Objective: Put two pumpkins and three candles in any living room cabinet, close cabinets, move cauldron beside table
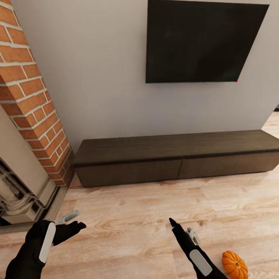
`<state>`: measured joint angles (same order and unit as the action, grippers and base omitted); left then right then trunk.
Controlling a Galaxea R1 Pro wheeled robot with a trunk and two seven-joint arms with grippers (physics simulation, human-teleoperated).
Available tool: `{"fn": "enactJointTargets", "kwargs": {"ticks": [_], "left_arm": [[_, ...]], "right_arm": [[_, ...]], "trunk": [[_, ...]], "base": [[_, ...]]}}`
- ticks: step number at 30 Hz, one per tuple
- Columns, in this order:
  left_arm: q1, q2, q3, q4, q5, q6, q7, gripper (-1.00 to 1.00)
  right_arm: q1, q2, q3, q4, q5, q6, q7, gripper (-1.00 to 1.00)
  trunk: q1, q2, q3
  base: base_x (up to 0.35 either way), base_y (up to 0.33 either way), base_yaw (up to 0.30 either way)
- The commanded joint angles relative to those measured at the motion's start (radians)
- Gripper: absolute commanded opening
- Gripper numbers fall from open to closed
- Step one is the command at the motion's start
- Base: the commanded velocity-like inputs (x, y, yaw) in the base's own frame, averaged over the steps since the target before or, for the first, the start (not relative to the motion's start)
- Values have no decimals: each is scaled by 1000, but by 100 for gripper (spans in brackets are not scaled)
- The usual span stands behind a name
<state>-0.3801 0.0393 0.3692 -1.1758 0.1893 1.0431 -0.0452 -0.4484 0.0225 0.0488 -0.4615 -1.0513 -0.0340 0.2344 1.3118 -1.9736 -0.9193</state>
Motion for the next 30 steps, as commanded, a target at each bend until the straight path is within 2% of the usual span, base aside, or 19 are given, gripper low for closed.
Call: {"fn": "enactJointTargets", "kwargs": {"ticks": [1,3,6,9,12,14,17,23,30], "left_arm": [[0,11,1,2,6,0,-20,100],[0,25,2,7,11,0,-52,100],[0,42,3,14,15,1,-111,100],[0,58,0,16,16,4,-163,100],[0,65,-3,17,16,4,-197,100],[0,67,-4,18,16,4,-204,100],[0,72,-3,18,16,4,-209,100],[0,103,-2,16,16,4,-225,100],[-3,128,-7,10,14,4,-306,100]], "right_arm": [[-1,5,-5,-13,-13,1,13,100],[-1,14,-9,-38,-23,1,46,100],[-2,25,-12,-84,-31,4,134,100],[-2,51,-13,-99,-27,-2,161,100],[-3,93,-15,-103,-23,-7,176,100],[-3,101,-18,-102,-27,-7,179,100],[-3,106,-22,-102,-34,-6,185,100],[-1,105,-26,-104,-56,-5,214,100],[0,99,-25,-103,-121,-4,273,100]], "trunk": [[4,-7,-3],[12,-21,-10],[23,-42,-19],[35,-63,-28],[46,-84,-38],[54,-98,-44],[65,-119,-53],[88,-161,-72],[115,-210,-94]], "base": [[0,0,0],[0,0,0],[0,0,0],[0,0,0],[0,0,0],[0,0,0],[0,0,0],[0,0,0],[0,0,0]]}}
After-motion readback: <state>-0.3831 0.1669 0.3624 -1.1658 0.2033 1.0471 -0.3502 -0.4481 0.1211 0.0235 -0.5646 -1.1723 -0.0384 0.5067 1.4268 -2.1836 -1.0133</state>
